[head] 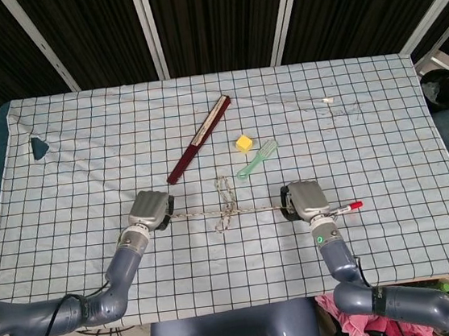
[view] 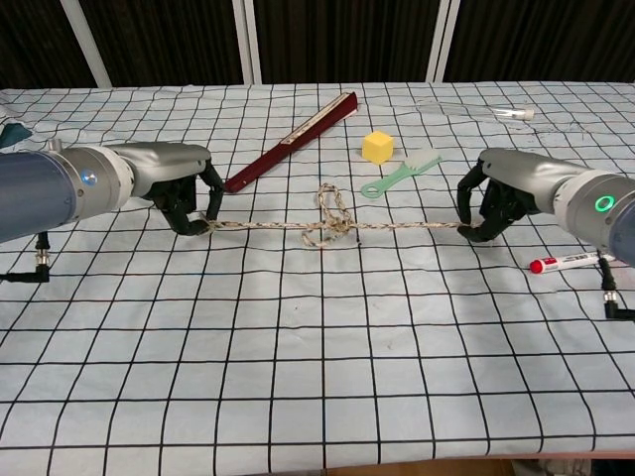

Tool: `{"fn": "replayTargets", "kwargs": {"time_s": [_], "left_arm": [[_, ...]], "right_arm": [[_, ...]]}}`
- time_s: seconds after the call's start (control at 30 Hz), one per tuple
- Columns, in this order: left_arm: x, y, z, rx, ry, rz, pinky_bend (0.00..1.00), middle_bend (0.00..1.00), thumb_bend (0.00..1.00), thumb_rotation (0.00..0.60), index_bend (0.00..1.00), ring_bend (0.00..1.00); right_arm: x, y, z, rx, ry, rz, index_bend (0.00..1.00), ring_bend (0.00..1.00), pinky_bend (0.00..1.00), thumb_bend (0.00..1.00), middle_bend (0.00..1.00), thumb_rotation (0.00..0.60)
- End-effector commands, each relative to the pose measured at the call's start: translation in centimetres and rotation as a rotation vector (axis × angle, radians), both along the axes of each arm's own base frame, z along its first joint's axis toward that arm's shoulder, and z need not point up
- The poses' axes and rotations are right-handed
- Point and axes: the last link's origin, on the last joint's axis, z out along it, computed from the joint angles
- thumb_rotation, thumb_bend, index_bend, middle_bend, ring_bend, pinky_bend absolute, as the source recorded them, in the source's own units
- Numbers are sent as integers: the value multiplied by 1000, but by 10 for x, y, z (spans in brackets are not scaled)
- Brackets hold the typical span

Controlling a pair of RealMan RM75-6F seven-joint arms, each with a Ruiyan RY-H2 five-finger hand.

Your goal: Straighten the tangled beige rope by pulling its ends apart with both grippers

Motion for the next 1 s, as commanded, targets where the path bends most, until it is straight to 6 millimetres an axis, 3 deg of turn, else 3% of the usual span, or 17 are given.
{"fn": "replayTargets", "kwargs": {"time_s": [0.03, 0.47, 1.0], "left_arm": [[-1, 2, 6, 14, -3, 1, 978, 1000, 582, 600, 698, 952], [-16, 12, 36, 82, 27, 17, 978, 1000, 582, 600, 699, 952], [-42, 26, 79, 174, 74, 58, 978, 1000, 582, 600, 699, 952]], "right_arm": [[-9, 0, 8, -7, 4, -13, 690, 1000, 1000, 512, 978, 600], [-47, 0, 39, -40, 49, -49, 690, 1000, 1000, 512, 978, 600], [-102, -4, 93, -128, 109, -142, 690, 1000, 1000, 512, 978, 600]]}}
